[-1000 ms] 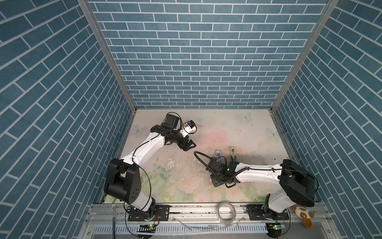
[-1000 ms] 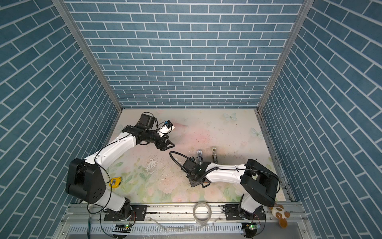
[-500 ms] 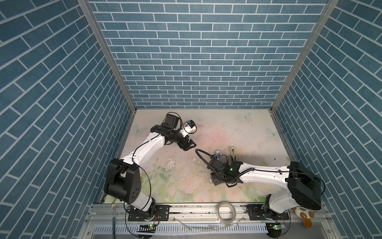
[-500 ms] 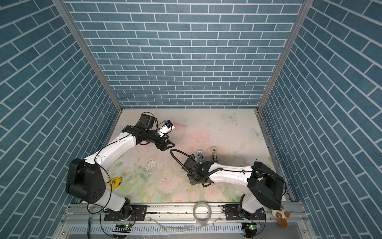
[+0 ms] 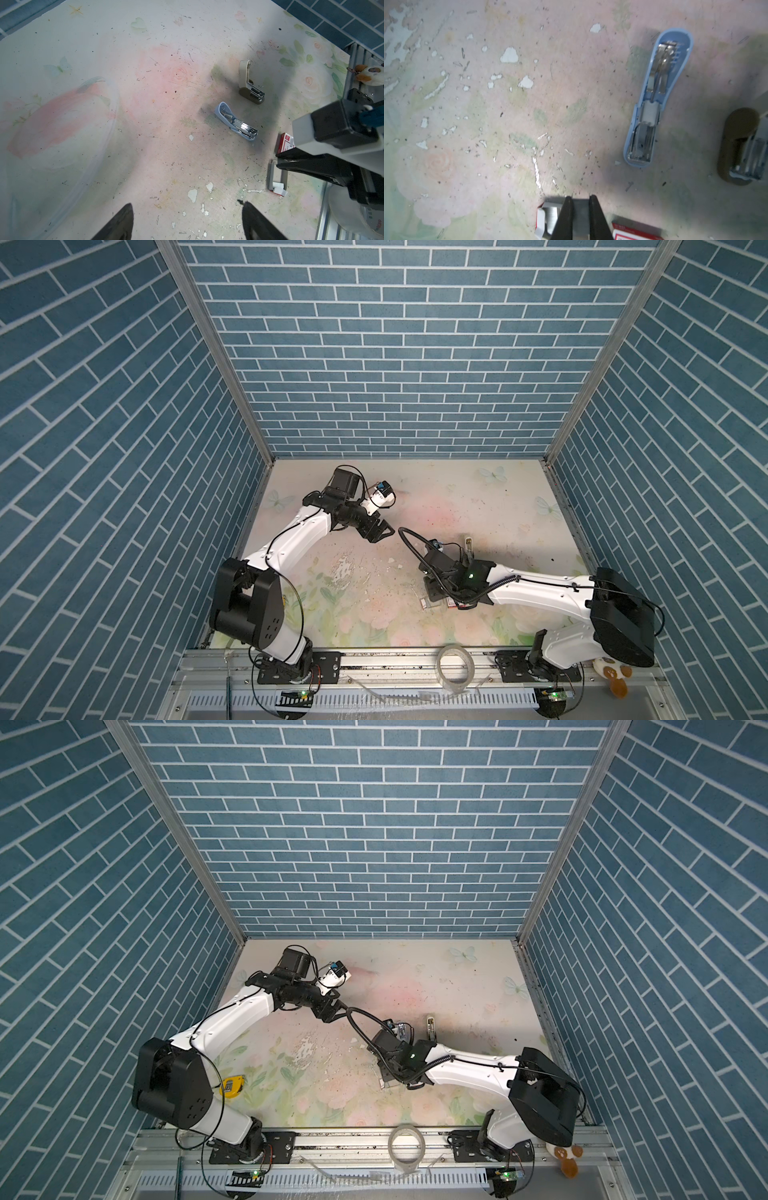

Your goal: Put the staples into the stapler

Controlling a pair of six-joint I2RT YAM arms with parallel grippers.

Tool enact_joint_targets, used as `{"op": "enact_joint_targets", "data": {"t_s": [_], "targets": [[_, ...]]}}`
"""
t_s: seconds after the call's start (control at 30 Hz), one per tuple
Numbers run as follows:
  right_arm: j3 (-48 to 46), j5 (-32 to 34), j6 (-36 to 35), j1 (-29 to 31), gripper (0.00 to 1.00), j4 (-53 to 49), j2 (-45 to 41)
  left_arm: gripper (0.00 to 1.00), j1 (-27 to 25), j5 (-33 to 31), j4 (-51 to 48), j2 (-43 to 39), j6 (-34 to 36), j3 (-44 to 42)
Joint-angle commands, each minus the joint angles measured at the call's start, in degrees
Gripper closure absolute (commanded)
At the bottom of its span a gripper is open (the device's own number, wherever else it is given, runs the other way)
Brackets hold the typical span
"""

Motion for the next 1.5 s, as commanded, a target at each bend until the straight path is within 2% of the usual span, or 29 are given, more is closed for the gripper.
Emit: {"op": "enact_joint_targets", "data": {"t_s": [0.0, 0.3, 0.7, 1.47], "targets": [[1.0, 2.9, -1.0, -2.3, 0.90, 1.9, -1.4, 0.17, -0.3, 0.5, -0.2, -1.9, -0.3, -0.2], [-1.7, 6.1, -2.5, -6.4, 0.90, 9.0, -2.2, 0.17, -0.3, 0.8, 0.4, -3.6, -0.7, -0.3], [-7.8, 7.6, -1.9, -7.9, 0.89, 17.0, -2.9, 0.17, -0.3, 2.3, 0.9, -3.7, -1.4, -0.9], [-10.4, 7.0, -1.8, -9.8, 0.89, 22.3, -0.7, 0.17, -0.3, 2.8, 1.2, -3.2, -1.8, -1.5]]}}
